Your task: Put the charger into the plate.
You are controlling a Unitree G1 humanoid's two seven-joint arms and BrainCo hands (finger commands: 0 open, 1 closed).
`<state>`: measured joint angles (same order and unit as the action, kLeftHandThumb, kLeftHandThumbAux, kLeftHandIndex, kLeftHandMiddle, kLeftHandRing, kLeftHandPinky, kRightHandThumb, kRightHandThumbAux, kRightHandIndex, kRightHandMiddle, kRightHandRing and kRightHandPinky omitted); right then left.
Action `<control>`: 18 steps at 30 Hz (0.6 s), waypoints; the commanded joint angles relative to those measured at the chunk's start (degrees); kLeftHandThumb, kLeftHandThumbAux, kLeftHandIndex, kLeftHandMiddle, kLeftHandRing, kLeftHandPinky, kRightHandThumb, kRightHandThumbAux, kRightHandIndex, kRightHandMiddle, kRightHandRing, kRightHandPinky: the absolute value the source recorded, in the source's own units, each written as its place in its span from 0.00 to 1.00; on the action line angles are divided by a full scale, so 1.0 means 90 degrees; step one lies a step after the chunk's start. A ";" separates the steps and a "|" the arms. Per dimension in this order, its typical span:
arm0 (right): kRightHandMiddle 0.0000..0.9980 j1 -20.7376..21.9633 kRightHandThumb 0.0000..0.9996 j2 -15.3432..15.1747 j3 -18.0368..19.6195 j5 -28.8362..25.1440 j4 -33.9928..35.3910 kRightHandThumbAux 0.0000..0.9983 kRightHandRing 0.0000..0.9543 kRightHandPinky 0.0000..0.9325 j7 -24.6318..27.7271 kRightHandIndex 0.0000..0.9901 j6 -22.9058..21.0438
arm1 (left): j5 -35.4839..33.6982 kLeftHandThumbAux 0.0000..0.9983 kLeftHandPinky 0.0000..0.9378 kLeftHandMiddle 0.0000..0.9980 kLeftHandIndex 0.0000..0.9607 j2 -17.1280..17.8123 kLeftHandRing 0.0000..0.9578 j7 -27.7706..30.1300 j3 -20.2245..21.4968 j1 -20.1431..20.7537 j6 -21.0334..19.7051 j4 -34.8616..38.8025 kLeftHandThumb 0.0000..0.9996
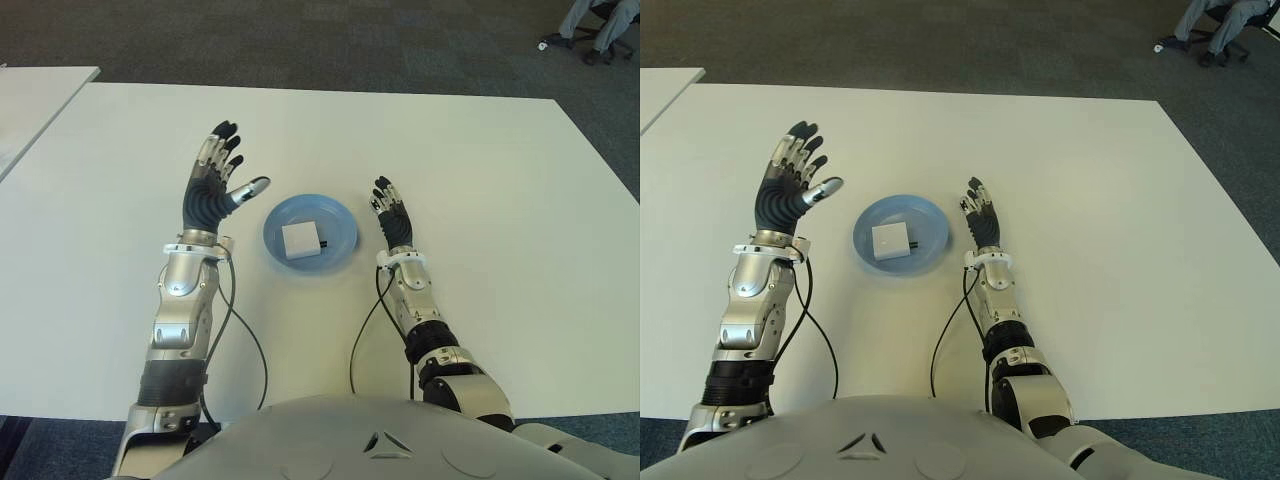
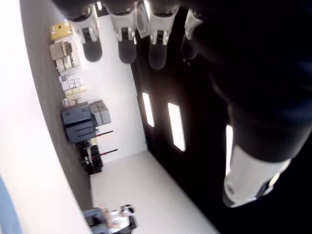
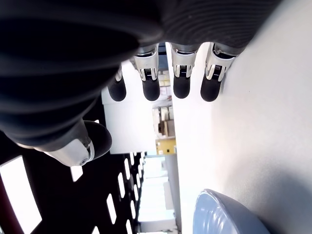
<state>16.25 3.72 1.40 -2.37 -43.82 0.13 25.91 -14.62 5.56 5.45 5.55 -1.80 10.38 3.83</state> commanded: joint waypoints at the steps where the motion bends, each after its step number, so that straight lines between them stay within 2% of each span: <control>1: 0.00 -0.0136 0.00 0.0163 0.0043 -0.0095 -0.0138 0.51 0.00 0.00 0.0075 0.00 -0.0156 | -0.0349 0.73 0.01 0.04 0.02 -0.0290 0.02 0.0252 0.0265 -0.0001 0.0364 -0.0855 0.00; 6: 0.00 -0.0142 0.00 0.0162 0.0054 -0.0126 -0.0130 0.49 0.00 0.01 0.0158 0.00 -0.0135 | -0.0278 0.69 0.00 0.02 0.00 -0.0419 0.00 0.0459 0.0321 0.0065 0.0842 -0.1592 0.00; 10: 0.00 -0.0178 0.00 0.0145 0.0033 -0.0099 -0.0052 0.48 0.00 0.00 0.0181 0.00 -0.0200 | -0.0299 0.67 0.00 0.01 0.00 -0.0394 0.00 0.0755 0.0420 0.0170 0.1228 -0.2478 0.00; 18: 0.00 -0.0197 0.00 0.0103 0.0066 -0.0111 -0.0085 0.52 0.00 0.00 0.0245 0.00 -0.0178 | -0.0332 0.65 0.00 0.02 0.00 -0.0357 0.00 0.1111 0.0522 0.0255 0.1535 -0.3282 0.00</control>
<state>16.00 3.68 1.55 -2.65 -43.61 2.08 25.49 -17.39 2.29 14.06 9.70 -0.32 22.99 -22.96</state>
